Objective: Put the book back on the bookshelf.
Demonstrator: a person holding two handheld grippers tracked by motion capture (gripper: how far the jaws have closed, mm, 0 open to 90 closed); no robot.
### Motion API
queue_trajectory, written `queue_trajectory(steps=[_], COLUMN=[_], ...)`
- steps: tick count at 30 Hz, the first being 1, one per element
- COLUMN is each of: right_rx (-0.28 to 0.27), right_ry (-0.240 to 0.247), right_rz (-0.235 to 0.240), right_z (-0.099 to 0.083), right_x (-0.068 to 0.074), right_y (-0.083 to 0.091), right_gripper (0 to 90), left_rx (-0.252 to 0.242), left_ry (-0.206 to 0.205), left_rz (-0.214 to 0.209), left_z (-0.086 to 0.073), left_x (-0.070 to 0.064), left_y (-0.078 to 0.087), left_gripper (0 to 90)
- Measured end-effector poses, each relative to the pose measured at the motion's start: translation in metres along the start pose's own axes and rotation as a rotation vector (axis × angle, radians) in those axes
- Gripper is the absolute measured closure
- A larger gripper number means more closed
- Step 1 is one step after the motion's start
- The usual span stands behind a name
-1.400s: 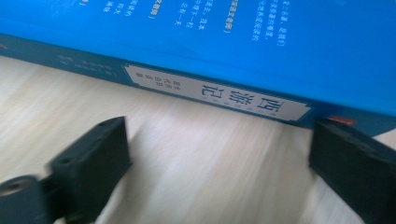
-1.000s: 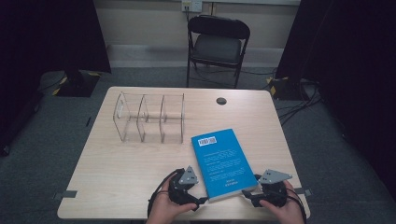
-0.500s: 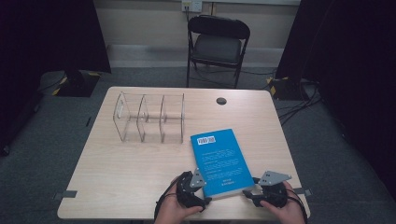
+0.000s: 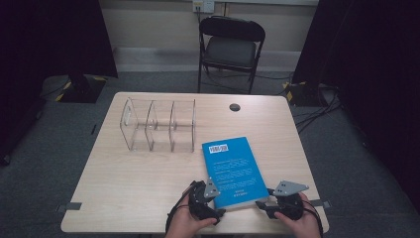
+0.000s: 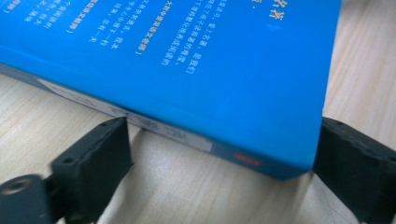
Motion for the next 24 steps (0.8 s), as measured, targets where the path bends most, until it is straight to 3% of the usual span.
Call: queue_trajectory(steps=[9, 10, 11, 13, 14, 16, 18, 24], right_rx=[-0.061, -0.073, -0.077, -0.092, -0.098, -0.089, -0.087, -0.093], right_ry=[-0.041, -0.033, -0.041, -0.048, -0.043, -0.026, -0.03, -0.025], right_rz=[-0.016, -0.027, -0.029, -0.038, -0.042, -0.051, -0.05, -0.066], right_z=[0.011, 0.012, 0.013, 0.014, 0.015, 0.014, 0.013, 0.015], right_x=[0.0, 0.0, 0.0, 0.0, 0.001, 0.001, 0.001, 0.001], right_y=[0.006, 0.007, 0.007, 0.008, 0.008, 0.007, 0.007, 0.009], right_gripper=[47.0, 47.0, 47.0, 46.8, 46.7, 46.5, 46.6, 46.6], left_rx=[-0.021, -0.012, -0.049, -0.029, -0.041, -0.026, -0.058, -0.026], left_ry=[0.008, 0.006, 0.022, 0.009, 0.018, 0.003, 0.014, -0.003], left_rz=[0.009, 0.01, 0.011, 0.009, 0.0, 0.0, 0.006, 0.002], left_z=[0.0, 0.0, 0.001, -0.002, -0.002, -0.003, 0.0, -0.002], left_x=[0.0, 0.001, 0.001, 0.004, 0.004, 0.004, 0.003, 0.003], left_y=[-0.002, -0.001, 0.0, 0.005, 0.004, 0.005, 0.003, 0.009], left_gripper=[0.4, 1.4, 3.7, 8.8, 9.5, 10.5, 10.6, 13.0])
Point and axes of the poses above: each handheld gripper's, and its own axes: y roughly backward along the jaws, z roughly out of its top, x roughly to its left, the point moved 8 cm from there along -y, roughly forward along the jaws, and after that the axes turned 6 degrees about -z, right-handed, at the moved point
